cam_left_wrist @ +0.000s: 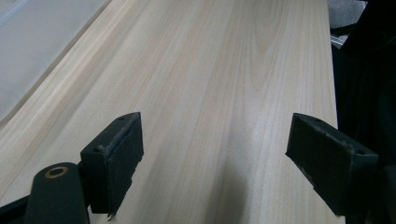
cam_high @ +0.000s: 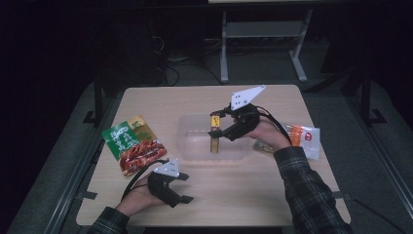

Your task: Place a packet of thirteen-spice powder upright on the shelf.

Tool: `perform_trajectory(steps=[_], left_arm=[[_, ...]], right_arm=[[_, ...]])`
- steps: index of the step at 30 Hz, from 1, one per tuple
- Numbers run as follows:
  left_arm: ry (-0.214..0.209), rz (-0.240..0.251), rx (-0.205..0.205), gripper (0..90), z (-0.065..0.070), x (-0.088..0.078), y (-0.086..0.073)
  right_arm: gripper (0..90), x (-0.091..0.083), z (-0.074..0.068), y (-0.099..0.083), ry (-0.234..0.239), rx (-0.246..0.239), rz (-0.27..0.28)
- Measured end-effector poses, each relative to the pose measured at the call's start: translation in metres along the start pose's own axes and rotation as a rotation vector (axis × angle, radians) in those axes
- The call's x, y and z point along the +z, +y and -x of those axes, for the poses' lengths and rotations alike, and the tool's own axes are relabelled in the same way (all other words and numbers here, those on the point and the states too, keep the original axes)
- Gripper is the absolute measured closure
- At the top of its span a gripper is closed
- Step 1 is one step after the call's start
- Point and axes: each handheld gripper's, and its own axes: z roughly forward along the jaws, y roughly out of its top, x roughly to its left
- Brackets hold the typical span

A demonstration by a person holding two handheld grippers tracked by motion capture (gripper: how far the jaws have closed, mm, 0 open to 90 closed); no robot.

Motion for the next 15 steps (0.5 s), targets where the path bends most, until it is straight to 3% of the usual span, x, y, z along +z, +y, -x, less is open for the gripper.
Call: perform_trajectory(steps=[15], left_arm=[[0.0, 0.001, 0.007, 18.0, 0.0, -0.001, -0.001]], right_arm=[[30.6, 0.006, 0.019, -0.014, -0.02, 0.032, 0.002]])
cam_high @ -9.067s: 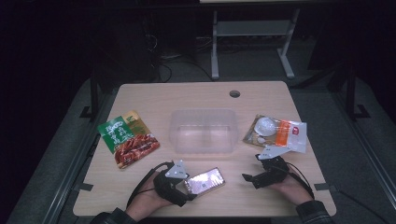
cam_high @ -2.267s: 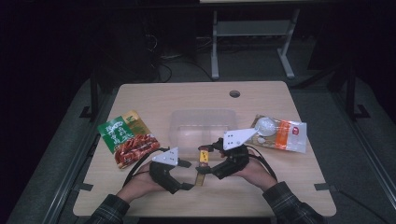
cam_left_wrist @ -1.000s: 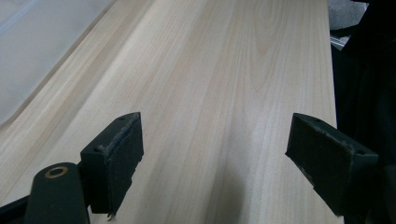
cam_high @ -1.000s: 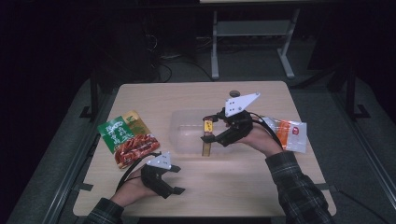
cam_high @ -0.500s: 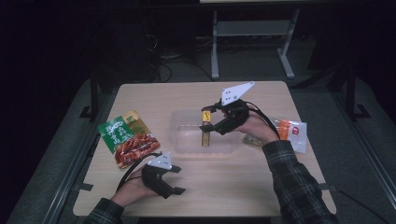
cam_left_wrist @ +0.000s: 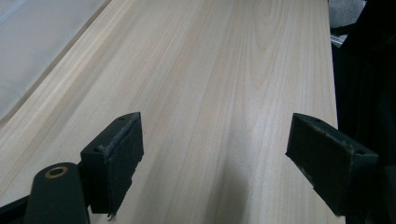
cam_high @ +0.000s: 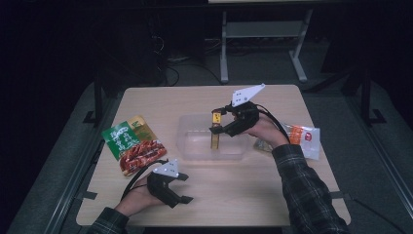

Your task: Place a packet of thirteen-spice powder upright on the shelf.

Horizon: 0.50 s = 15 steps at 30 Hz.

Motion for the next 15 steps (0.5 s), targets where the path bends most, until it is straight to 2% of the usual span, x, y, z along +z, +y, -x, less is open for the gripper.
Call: perform_trajectory(steps=[15], left_arm=[[-0.004, -0.004, -0.005, 18.1, 0.0002, 0.0013, -0.0002]], right_arm=[[30.5, 0.0078, 0.0076, -0.0089, 0.01, 0.011, -0.037]])
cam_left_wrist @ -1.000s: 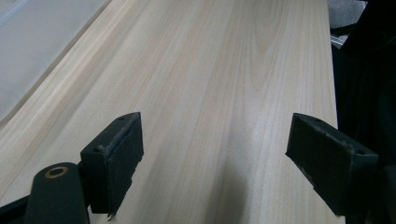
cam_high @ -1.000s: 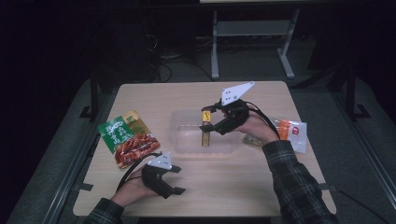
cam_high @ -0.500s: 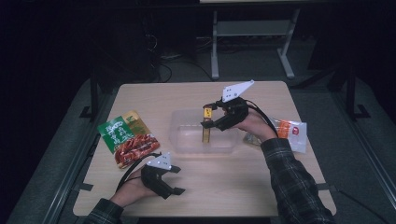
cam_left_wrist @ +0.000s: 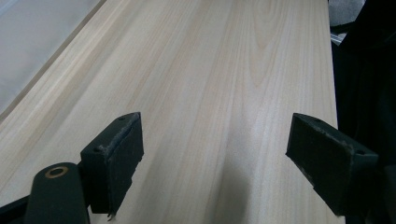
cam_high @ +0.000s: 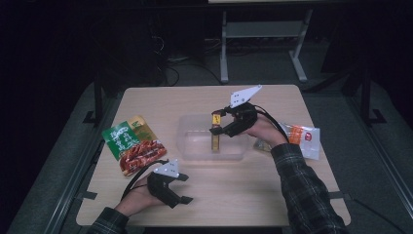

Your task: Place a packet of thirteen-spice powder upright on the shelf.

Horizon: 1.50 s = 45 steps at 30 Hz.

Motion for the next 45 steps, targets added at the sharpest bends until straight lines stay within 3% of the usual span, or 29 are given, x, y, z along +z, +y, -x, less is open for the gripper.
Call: perform_trajectory(steps=[12, 29, 35, 45], left_arm=[[-0.003, -0.008, -0.001, 18.1, 0.0, 0.0, 0.0], [-0.011, -0.01, -0.006, 18.0, 0.001, 0.003, 0.0], [-0.013, -0.016, -0.003, 18.1, 0.001, 0.002, 0.0], [-0.014, -0.013, -0.004, 18.0, 0.001, 0.004, -0.001]], right_arm=[[30.2, 0.015, 0.007, -0.009, -0.002, -0.007, -0.041], [28.9, 0.022, 0.009, -0.015, -0.002, 0.03, -0.085], [28.5, 0.028, 0.009, -0.021, -0.015, 0.038, -0.158], [28.1, 0.028, 0.007, -0.025, -0.032, 0.028, -0.176]])
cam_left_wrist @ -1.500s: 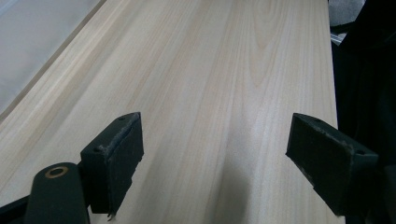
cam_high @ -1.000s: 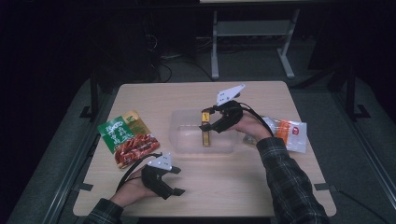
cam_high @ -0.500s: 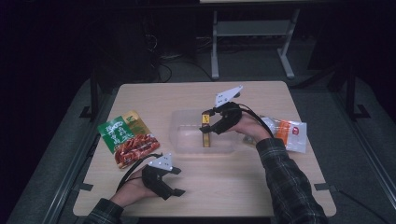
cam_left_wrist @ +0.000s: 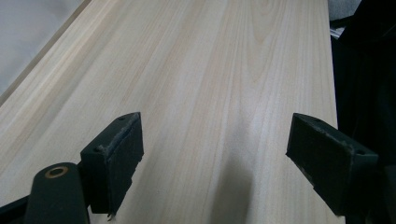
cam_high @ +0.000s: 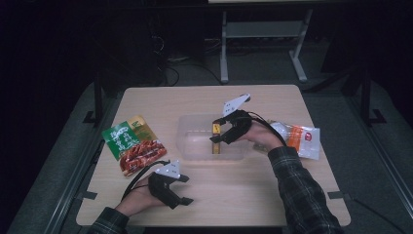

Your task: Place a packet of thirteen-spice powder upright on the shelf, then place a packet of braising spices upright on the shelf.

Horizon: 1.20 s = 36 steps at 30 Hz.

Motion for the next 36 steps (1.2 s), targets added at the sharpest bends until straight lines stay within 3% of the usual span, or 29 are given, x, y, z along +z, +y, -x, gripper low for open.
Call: perform_trajectory(steps=[10, 15, 19, 23, 25, 36], left_arm=[[0.01, 0.001, 0.006, 17.4, -0.002, -0.001, 0.0], [0.014, 0.003, 0.0, 17.3, -0.002, -0.001, -0.001], [0.016, -0.011, 0.003, 17.3, -0.002, -0.001, -0.001], [0.014, 0.002, -0.009, 17.3, -0.001, 0.0, -0.001], [0.016, -0.007, -0.009, 17.3, -0.002, -0.002, -0.001], [0.022, -0.003, -0.008, 17.3, -0.004, -0.002, -0.002]], right_arm=[[19.4, -0.011, -0.003, 0.001, -0.019, 0.058, 0.063], [14.8, -0.028, -0.011, 0.005, -0.096, 0.096, 0.093], [15.3, -0.041, -0.024, 0.004, -0.166, 0.129, 0.122], [14.3, -0.049, -0.034, 0.0, -0.206, 0.13, 0.084], [14.2, -0.053, -0.039, -0.003, -0.202, 0.151, 0.095], [14.3, -0.064, -0.076, -0.029, -0.249, 0.153, 0.088]])
